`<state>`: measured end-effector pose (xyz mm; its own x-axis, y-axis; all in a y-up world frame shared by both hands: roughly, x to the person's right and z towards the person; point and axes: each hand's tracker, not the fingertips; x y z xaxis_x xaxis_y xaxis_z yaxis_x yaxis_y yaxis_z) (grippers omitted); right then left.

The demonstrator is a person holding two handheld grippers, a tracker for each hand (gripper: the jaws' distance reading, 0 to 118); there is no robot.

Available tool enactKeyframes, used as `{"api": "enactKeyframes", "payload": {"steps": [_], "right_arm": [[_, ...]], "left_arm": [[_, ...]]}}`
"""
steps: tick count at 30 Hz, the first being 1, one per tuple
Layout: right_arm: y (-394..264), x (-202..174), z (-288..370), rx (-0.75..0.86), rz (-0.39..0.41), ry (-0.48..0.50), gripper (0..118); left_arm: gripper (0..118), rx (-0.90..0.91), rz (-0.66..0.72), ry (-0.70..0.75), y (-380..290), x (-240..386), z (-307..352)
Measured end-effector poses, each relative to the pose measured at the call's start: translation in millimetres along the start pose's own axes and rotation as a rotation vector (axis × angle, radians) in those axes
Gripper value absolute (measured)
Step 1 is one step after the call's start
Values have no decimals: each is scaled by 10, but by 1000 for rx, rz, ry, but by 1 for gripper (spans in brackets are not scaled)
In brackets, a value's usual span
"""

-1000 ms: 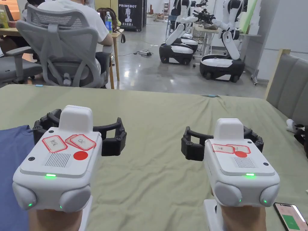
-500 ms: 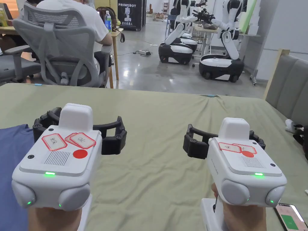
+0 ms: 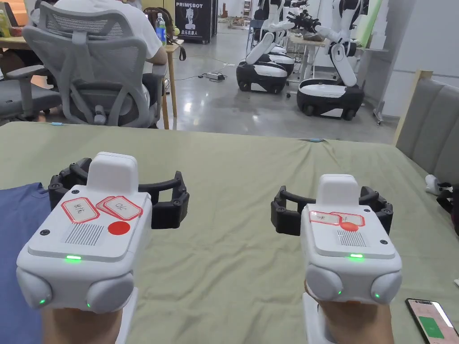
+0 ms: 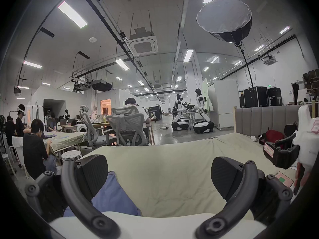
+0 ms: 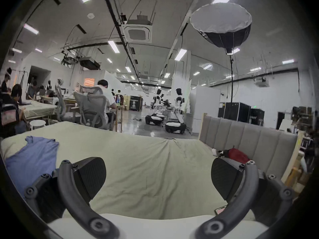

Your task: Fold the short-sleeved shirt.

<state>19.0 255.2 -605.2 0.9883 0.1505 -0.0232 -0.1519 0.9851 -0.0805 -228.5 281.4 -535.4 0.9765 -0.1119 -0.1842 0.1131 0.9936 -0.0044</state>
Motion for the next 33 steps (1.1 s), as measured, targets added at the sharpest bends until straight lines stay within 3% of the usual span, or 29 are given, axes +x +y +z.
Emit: {"api": "enactKeyframes", "payload": {"steps": [6, 8, 10, 15, 33], "right_arm": [[10, 3, 26, 18, 13, 6, 118], [23, 81, 10, -11, -67, 58, 118], [36, 124, 2, -35, -91, 72, 118], [-10, 98, 25, -10, -24, 50, 118], [4, 143, 66, 13, -26, 69, 118]], "left_arm": [[118, -1, 1, -1, -12, 7, 8], [118, -4, 1, -4, -19, 6, 11], [118, -5, -1, -3, -23, 12, 12], [118, -6, -1, -4, -25, 21, 11], [118, -3, -2, -11, -16, 50, 17]]}}
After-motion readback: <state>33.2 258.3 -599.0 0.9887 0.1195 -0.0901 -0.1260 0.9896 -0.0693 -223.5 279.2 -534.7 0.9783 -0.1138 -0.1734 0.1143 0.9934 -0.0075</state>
